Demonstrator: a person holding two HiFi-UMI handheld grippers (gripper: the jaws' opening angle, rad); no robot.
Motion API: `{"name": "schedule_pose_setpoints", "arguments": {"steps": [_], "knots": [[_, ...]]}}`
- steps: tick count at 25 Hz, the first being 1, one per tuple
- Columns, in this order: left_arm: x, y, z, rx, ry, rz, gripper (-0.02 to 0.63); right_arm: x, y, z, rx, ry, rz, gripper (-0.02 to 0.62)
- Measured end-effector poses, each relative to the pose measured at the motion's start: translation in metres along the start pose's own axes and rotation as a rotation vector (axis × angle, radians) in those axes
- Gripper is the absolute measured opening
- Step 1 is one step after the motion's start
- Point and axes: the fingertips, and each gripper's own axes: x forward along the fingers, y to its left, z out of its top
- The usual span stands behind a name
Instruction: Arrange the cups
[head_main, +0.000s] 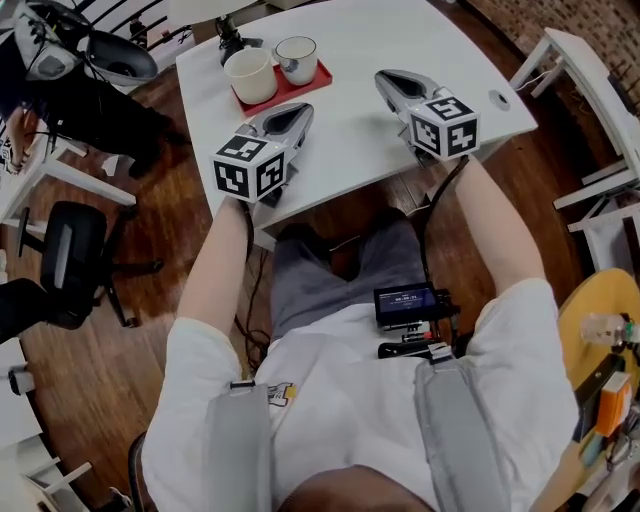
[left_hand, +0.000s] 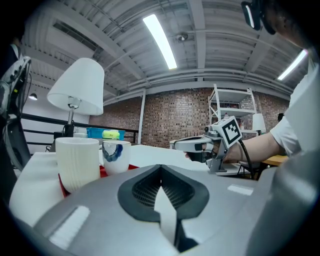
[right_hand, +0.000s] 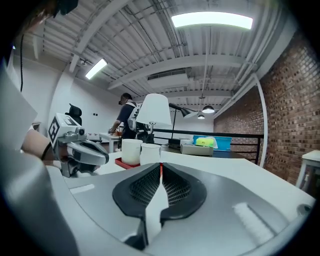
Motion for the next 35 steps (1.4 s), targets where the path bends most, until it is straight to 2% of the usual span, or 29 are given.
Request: {"name": "schedule_pose_setpoints", "arguments": {"steps": [4, 8, 10, 22, 35], "knots": [[-0.011, -0.003, -0.002, 0.000, -0.002, -0.011, 0.000, 0.001, 0.016, -0.019, -0.015, 0.027, 0.039, 0.002], [-0.021, -0.003, -0.001, 0.004, -0.008, -0.018, 0.000, 0.006, 0.022, -0.026, 0.126, 0.015, 0.089, 0.000], [-0.024, -0.001, -0.002, 0.004, -0.008, -0.017, 0.000, 0.009, 0.021, -0.029, 0.159, 0.029, 0.087, 0.000], [-0.022, 0.018, -0.005, -0.006, 0.003, -0.015, 0.000, 0.043, 0.028, -0.044, 0.186, 0.153, 0.137, 0.000], [-0.024, 0.012, -0.003, -0.002, -0.003, -0.013, 0.000, 0.037, 0.032, -0.042, 0.183, 0.155, 0.147, 0.000]]}}
